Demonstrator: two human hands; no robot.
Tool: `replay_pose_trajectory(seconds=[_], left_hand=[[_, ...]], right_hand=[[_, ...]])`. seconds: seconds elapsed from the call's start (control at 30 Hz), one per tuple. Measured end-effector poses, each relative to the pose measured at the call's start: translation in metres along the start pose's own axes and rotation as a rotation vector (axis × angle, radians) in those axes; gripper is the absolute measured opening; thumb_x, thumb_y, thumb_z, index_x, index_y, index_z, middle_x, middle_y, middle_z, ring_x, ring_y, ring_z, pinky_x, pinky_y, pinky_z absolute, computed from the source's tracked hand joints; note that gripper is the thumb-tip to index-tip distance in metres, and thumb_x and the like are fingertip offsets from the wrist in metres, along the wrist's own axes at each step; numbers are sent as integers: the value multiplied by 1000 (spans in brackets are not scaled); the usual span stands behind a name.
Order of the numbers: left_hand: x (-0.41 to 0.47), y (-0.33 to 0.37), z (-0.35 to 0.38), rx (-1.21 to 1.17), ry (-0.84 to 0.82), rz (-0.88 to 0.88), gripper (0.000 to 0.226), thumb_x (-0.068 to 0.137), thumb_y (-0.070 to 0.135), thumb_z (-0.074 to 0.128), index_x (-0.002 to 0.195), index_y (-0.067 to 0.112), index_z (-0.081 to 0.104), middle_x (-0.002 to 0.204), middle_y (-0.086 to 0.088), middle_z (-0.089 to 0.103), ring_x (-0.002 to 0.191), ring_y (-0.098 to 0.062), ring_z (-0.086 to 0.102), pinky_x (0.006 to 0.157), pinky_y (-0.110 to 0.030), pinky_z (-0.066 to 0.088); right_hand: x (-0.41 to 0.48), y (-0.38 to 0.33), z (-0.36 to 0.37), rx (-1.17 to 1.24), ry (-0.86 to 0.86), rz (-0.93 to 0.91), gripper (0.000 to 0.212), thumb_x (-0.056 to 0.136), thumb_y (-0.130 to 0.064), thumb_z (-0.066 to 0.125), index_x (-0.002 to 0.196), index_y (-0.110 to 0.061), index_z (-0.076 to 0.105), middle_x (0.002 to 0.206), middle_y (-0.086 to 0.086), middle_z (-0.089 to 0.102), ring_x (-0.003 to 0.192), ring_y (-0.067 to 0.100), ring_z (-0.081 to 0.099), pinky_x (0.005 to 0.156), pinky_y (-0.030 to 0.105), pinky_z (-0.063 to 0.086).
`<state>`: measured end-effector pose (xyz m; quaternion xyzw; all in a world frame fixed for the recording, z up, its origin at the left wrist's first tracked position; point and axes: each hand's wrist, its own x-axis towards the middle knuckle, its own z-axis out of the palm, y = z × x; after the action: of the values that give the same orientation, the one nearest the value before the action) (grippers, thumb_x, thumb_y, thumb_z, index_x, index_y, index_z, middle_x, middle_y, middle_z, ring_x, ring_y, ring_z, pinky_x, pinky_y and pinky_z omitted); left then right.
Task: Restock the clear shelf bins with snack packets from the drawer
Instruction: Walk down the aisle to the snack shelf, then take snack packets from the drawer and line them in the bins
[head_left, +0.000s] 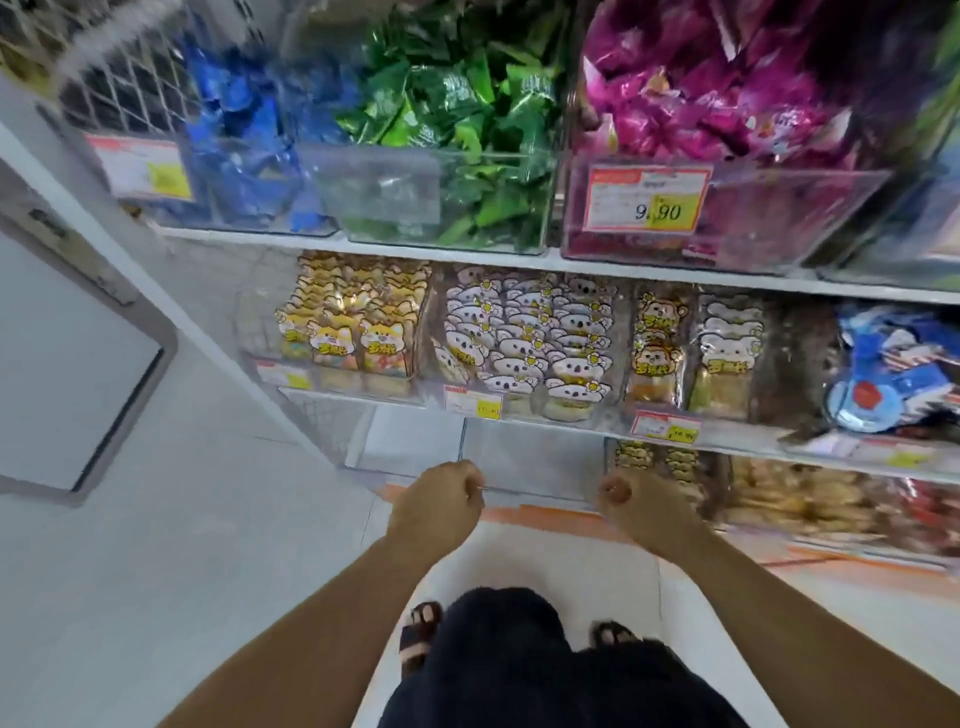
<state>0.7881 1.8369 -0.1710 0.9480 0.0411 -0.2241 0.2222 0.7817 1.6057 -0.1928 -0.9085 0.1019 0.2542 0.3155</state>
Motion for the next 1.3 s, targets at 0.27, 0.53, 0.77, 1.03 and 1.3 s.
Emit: replay_pose_trajectory(seconds=[0.27,0.53,0.77,1.03,1.3], left_hand=[[38,-77,69,-98,-114,57,20,95,29,46,107,33,62,104,19,62,92,-5,60,80,-27,48],[119,-117,216,-814,-103,-323,10,92,12,57,94,18,65,94,-2,67,85,-12,64,72,-25,47],[189,-137,329,-1398,-141,-567,25,99,12,46,123,14,52,98,2,63,99,-15,57,75,-24,46],[224,-141,367,-1657,-109,-365,37,99,10,46,136,15,43,123,-1,59,107,-17,58,92,-34,42],[210,-144,367,-1659,-141,-330,11,99,15,47,91,17,55,91,0,62,90,-15,61,86,-34,42]], right_hand=[[26,20,107,260,-3,207,4,87,-21,63,90,-20,60,87,1,66,74,15,59,61,22,44],[117,121,200,828,69,405,10,97,-16,52,92,-13,60,83,7,65,66,20,56,63,28,43],[202,193,274,1301,209,420,26,98,-17,51,124,-11,47,114,12,60,101,28,59,86,40,48],[231,224,302,1489,241,213,32,97,-17,51,127,-6,52,113,7,67,95,19,65,74,29,51],[220,214,315,1526,293,195,17,100,-26,45,111,-15,54,98,0,65,82,16,63,76,33,49]])
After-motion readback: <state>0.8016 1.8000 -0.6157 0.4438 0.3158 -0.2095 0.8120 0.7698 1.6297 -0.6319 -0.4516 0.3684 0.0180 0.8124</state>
